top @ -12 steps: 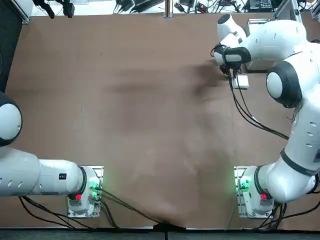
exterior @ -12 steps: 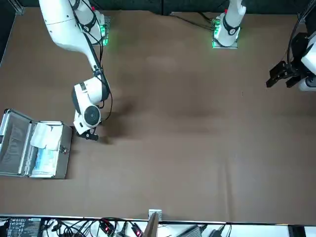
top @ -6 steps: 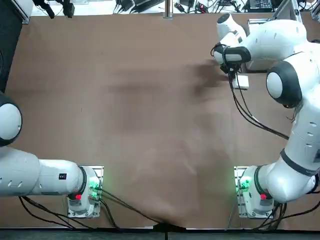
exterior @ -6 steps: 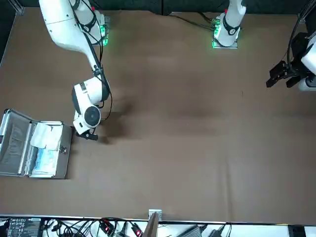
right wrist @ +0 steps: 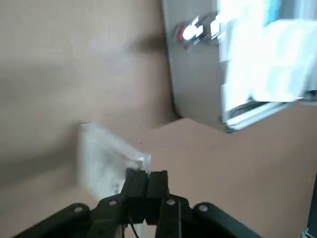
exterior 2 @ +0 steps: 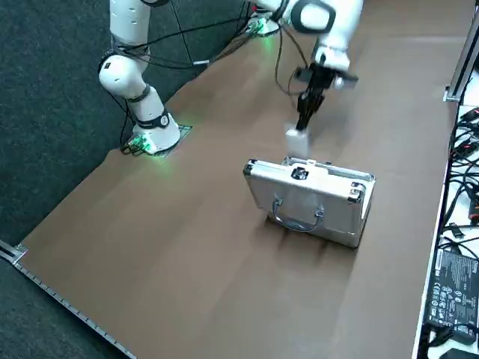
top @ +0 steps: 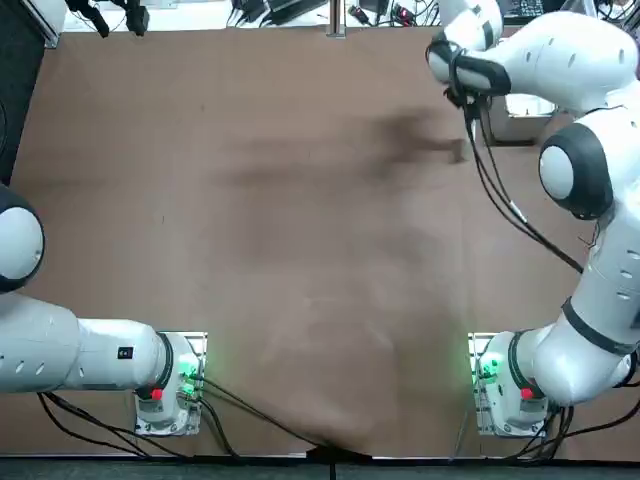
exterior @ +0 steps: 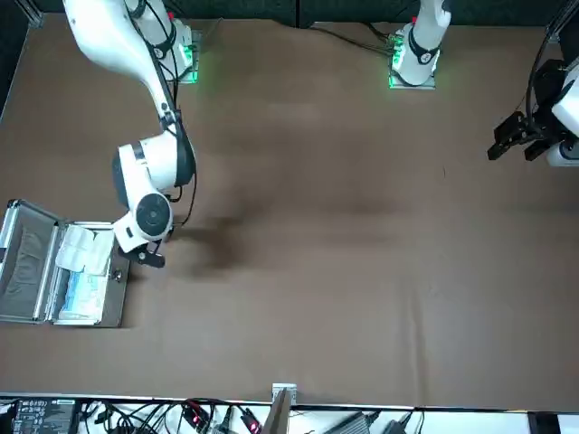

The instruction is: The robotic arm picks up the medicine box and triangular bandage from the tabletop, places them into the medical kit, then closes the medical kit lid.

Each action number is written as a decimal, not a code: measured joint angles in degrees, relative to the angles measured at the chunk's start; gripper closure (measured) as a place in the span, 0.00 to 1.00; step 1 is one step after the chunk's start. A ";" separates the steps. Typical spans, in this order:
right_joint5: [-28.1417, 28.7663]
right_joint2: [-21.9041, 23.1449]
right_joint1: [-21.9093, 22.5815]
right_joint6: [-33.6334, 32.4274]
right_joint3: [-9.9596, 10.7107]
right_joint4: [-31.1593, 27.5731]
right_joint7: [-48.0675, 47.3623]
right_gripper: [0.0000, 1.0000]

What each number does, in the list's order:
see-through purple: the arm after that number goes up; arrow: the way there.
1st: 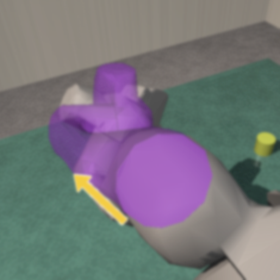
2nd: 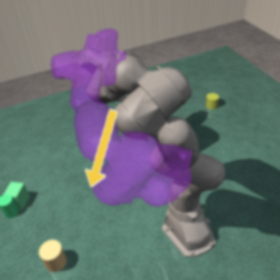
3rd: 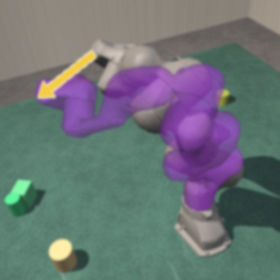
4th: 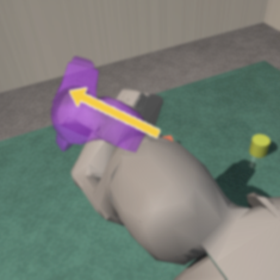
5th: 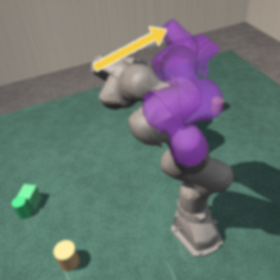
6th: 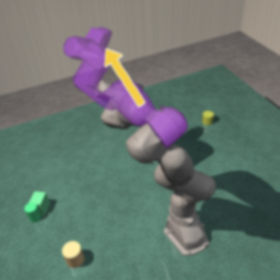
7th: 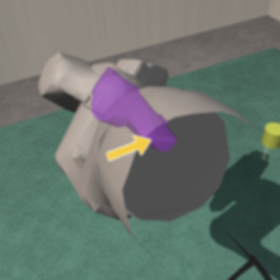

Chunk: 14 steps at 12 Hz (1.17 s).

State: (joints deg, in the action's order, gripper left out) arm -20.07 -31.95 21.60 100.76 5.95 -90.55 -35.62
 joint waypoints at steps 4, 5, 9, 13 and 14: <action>-0.01 3.42 -0.34 -3.29 0.23 4.87 0.17 0.99; -0.05 4.13 -0.71 -3.27 0.41 5.43 0.60 0.99; -0.11 4.91 -6.82 -2.55 1.05 13.53 10.04 0.99; 0.53 4.18 -13.53 2.89 1.02 19.32 16.38 0.99; 0.58 3.65 -14.86 5.19 0.99 19.65 17.00 0.99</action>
State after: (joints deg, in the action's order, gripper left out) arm -19.49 -28.30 6.75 105.95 6.93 -70.90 -18.62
